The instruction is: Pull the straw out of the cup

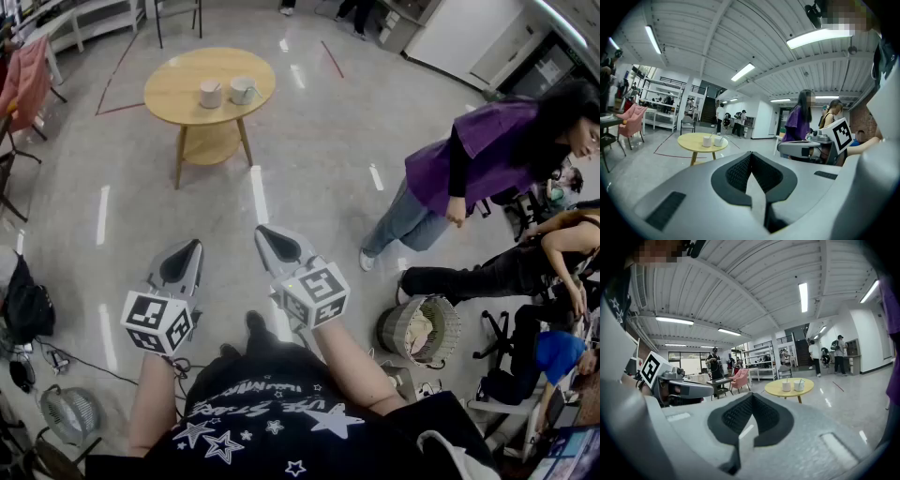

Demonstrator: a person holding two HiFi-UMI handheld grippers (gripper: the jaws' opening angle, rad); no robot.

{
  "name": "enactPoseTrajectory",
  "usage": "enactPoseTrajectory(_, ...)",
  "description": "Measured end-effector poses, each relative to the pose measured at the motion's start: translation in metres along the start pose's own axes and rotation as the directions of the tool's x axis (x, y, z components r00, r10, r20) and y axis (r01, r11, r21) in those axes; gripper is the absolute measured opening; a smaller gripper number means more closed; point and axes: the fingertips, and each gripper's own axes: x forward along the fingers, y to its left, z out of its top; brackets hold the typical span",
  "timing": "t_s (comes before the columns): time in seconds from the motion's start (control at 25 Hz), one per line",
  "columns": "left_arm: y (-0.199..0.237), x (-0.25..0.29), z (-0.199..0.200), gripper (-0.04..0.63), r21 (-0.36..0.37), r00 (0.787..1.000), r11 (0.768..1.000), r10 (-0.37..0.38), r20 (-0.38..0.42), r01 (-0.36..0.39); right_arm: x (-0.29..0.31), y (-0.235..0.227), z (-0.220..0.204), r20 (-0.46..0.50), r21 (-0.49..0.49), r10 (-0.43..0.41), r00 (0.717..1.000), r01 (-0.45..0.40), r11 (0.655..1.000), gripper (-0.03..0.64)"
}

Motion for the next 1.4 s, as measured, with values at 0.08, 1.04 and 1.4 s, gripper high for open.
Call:
enactPoseTrajectory(0.08,0.003,-0.002,-0.003,0.006,0.001,1.000,1.000,0.003,0.001,-0.003,0.004,0.003,-0.004,-0.005,-0.006,0.008,1.000,-0.008,1.000,-0.003)
enactPoseTrajectory(1.04,0.044,-0.033,-0.018,0.006,-0.030,0.999,0.999,0.023,0.037,-0.022,0.025,0.022,-0.020,0.033,0.103,-0.057,0.998,0.054,0.993,-0.002)
enactPoseTrajectory(1.4,0.109,0.034,0.010,0.006,-0.040,0.997,0.997,0.066,0.049,-0.064,0.112,-0.039,-0.004,0.023,0.116,-0.043,0.999,0.040,0.992,-0.002)
